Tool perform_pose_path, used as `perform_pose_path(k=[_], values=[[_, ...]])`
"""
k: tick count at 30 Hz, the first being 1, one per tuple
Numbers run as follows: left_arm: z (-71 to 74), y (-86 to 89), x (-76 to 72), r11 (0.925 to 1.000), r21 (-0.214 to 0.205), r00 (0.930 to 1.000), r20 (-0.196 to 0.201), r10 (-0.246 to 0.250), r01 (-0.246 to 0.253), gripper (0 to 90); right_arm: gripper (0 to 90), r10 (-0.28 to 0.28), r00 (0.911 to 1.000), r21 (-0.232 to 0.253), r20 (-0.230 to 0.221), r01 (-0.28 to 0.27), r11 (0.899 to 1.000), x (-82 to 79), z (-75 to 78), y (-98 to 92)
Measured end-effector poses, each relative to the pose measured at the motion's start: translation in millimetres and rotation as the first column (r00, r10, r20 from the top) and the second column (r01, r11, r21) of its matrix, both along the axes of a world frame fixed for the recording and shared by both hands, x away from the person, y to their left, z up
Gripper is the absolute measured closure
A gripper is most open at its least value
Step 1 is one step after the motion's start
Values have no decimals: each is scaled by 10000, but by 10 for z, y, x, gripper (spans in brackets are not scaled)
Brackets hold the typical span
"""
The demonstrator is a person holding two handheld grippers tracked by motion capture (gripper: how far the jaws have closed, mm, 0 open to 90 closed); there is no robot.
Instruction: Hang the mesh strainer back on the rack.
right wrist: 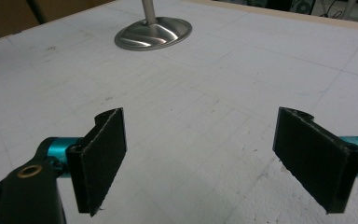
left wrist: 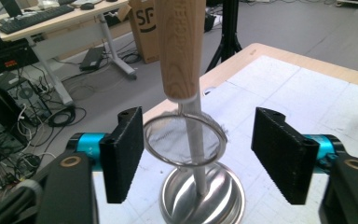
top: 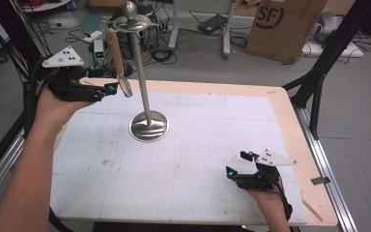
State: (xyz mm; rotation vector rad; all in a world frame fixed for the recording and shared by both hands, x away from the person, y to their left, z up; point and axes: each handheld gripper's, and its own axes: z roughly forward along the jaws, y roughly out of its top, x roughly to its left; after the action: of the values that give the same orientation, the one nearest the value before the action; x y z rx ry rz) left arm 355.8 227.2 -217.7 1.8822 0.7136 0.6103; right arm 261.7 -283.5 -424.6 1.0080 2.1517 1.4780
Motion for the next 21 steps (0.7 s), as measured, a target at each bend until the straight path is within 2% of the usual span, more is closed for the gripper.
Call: perform_pose_path(k=[12, 16, 21], values=[[-181, 2, -206, 9975, -222, 9977, 107, -664, 666, 283, 164, 0, 10000, -10, 1, 0, 10000, -3, 3, 0], [-238, -13, -263, 9943, -344, 9948, 196, -1001, 1007, 281, 163, 2, 10000, -8, 15, -2, 10000, -2, 2, -2], [-328, -59, -309, 9893, -434, 9902, 92, -1391, 1394, 250, 163, -1, 10000, -8, 10, 1, 10000, -3, 3, -1]])
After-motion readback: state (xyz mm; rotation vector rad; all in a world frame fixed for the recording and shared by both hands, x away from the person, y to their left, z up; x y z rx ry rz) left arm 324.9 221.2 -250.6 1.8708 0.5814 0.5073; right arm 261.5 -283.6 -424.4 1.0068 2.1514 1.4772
